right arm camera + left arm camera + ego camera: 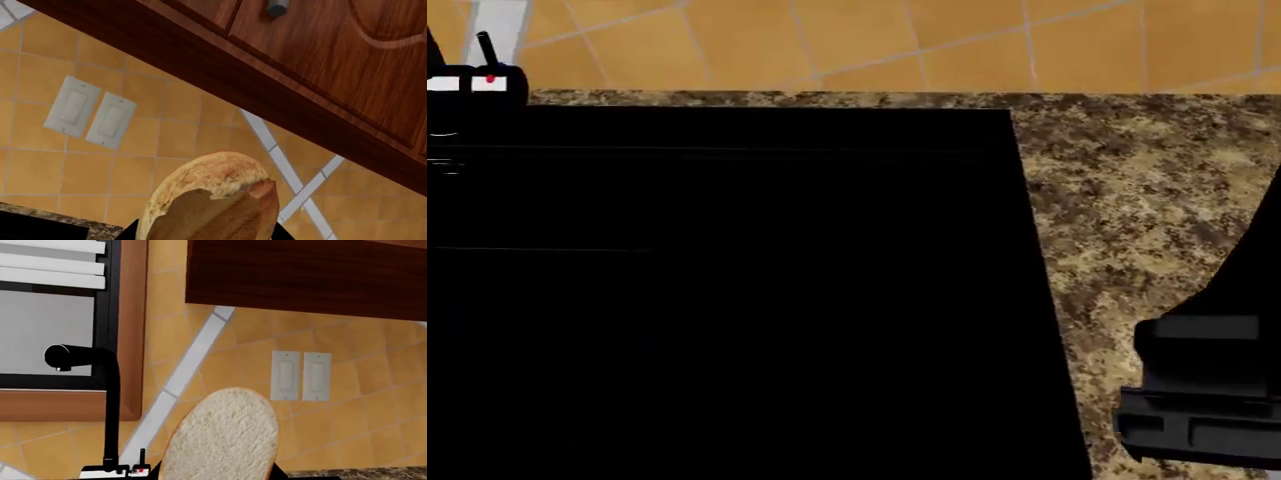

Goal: Place all breads on the cutting board.

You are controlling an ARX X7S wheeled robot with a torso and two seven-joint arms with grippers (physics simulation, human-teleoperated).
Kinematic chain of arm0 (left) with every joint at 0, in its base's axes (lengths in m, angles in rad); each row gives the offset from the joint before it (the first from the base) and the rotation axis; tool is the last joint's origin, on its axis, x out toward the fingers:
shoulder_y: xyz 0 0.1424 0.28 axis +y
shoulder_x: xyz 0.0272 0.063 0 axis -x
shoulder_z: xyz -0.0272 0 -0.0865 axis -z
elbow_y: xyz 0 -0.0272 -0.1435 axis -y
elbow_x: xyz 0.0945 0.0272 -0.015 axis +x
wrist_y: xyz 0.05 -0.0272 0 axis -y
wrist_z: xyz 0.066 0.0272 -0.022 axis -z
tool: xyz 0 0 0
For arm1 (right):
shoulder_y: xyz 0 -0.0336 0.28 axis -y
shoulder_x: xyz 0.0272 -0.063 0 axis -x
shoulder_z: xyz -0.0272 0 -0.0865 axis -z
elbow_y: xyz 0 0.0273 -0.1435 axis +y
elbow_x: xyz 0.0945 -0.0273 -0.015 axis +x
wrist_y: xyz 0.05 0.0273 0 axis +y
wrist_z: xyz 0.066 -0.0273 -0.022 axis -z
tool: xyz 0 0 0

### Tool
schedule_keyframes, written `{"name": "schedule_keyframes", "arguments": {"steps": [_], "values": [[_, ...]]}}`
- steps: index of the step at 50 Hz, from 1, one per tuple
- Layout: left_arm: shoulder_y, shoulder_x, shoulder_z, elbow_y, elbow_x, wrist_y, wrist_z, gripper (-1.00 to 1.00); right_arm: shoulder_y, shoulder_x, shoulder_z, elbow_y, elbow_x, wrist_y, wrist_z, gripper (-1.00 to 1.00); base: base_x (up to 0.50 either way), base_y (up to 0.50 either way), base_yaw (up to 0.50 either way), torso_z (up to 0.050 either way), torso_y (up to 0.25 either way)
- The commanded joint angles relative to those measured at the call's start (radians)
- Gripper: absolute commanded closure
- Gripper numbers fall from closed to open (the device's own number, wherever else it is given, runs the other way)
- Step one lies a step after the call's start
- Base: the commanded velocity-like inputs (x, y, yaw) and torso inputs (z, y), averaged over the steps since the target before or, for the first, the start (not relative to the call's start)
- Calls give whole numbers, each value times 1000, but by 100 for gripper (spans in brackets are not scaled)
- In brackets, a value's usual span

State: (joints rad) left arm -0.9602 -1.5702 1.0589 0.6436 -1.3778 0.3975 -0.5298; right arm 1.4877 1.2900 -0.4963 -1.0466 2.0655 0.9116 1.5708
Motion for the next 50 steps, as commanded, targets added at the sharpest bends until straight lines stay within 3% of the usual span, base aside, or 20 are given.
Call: {"name": "schedule_keyframes", "arguments": {"steps": [1,16,50], "values": [[-3,0,-1,2,-19,13,5,100,-73,-10,92,-1,3,46,0,100,0,500,0,0,0],[1,0,-4,1,-17,13,5,100,-139,-28,154,-1,-6,68,0,100,4,500,0,0,0],[7,0,-13,3,-15,17,1,100,-128,-32,148,-1,-2,71,0,100,9,500,0,0,0]]}}
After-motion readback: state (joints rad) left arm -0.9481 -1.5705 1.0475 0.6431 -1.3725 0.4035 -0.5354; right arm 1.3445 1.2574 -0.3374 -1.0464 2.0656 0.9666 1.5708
